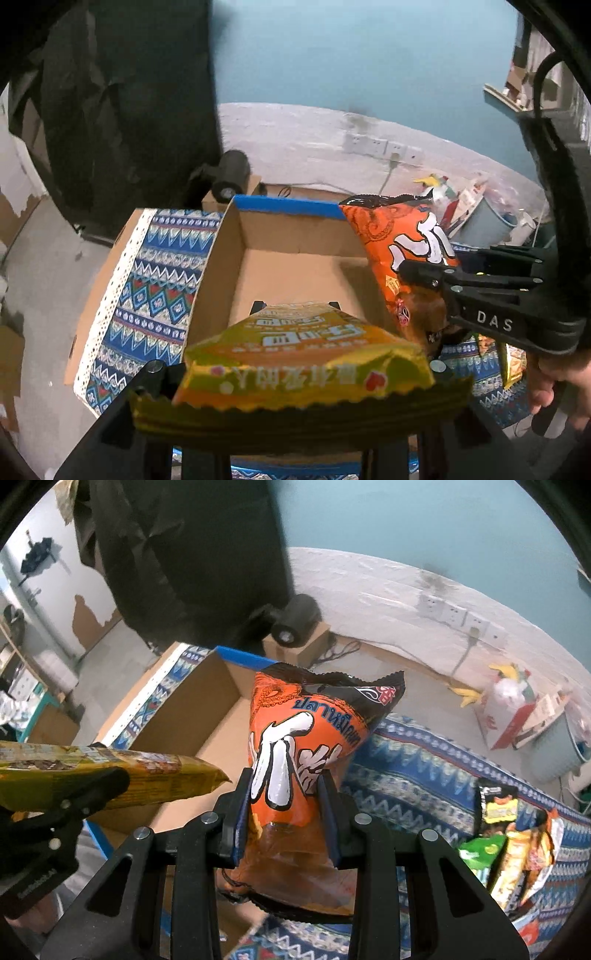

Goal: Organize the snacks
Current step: 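Carry gold bar with left gripper while right gripper carries orange bag to box, then open left gripper over box while right gripper releases orange bag into box, then move both grippers back from the box to the snack pile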

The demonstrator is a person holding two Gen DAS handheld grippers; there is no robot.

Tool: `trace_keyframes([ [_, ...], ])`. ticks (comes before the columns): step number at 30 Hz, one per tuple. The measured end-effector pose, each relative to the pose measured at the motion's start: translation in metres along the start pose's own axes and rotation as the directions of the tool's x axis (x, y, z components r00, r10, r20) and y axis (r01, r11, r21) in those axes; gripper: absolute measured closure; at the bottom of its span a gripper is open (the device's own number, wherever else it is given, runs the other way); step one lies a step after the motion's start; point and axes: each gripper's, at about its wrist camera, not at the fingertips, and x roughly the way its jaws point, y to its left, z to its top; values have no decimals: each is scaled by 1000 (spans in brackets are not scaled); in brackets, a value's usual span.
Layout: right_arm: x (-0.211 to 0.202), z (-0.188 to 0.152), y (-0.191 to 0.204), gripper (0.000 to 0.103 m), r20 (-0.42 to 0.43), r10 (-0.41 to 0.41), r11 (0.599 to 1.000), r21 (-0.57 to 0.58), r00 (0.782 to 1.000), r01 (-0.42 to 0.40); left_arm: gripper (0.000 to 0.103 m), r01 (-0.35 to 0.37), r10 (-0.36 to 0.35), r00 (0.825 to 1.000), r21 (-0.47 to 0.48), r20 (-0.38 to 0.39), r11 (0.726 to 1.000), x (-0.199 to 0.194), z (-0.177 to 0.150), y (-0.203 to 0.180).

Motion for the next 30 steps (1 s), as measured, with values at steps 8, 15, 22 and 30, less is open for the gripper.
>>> trace_keyframes([
  [8, 22, 0, 20, 71, -57, 50, 998, -22, 997, -51, 70, -41, 39, 997, -28, -74, 999, 18, -7, 9],
  [15, 22, 2, 24, 55, -60, 65, 997, -25, 996, -67, 50, -92, 91, 994, -29, -57, 995, 13, -4, 8],
  [22, 8, 3, 8, 32, -29, 27, 1000, 16, 999, -26, 40, -84, 83, 996, -25, -27, 996, 7, -2, 1],
  [30, -18, -12, -19, 24, -16, -34, 998, 52, 999, 35, 40, -17, 18, 999, 9, -49, 1000, 9, -3, -30],
])
